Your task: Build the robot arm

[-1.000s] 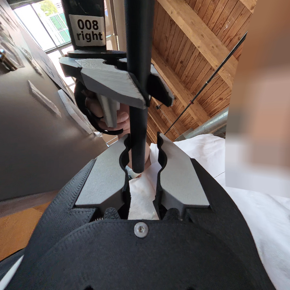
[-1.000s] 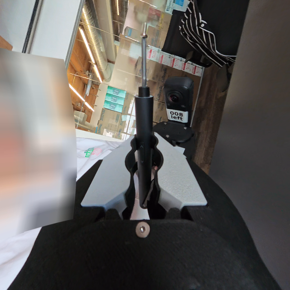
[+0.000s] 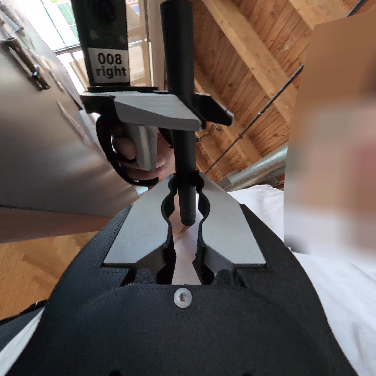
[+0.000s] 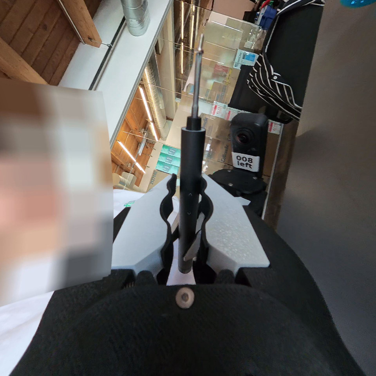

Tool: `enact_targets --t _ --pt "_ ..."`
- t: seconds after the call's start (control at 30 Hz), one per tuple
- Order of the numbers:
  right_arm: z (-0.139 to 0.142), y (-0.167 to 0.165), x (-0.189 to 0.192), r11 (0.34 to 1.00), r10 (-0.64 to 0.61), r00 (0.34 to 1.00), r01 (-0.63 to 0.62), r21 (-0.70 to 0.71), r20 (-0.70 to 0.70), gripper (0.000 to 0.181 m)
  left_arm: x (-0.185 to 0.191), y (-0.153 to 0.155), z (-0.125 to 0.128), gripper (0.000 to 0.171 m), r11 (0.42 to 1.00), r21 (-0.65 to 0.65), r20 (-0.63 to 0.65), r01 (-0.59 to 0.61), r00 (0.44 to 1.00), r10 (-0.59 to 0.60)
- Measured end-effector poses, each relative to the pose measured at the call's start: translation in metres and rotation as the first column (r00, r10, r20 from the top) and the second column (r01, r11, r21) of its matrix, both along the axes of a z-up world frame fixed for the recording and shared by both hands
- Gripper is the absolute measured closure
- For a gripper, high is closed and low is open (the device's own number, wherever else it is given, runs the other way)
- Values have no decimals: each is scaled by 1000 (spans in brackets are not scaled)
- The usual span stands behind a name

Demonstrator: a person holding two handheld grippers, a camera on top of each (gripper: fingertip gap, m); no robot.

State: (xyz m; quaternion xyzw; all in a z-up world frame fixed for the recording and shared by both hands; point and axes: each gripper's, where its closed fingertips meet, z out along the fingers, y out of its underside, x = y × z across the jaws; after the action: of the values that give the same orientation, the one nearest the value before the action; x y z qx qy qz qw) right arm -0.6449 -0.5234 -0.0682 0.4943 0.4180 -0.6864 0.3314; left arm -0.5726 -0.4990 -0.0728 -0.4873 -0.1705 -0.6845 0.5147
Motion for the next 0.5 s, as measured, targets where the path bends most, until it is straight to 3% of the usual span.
enact_targets --t 0.2,0.4,0.5 --pt "-11 17 2 990 -37 999 34 140 20 148 14 13 -19 156 981 -187 -117 -50 993 28" --pt "-32 33 8 960 -59 995 36 277 75 155 26 22 -37 156 921 -376 -238 -99 971 8" --pt "-32 37 13 967 -48 994 23 254 93 165 30 25 -45 156 881 -457 -297 -123 955 -21"
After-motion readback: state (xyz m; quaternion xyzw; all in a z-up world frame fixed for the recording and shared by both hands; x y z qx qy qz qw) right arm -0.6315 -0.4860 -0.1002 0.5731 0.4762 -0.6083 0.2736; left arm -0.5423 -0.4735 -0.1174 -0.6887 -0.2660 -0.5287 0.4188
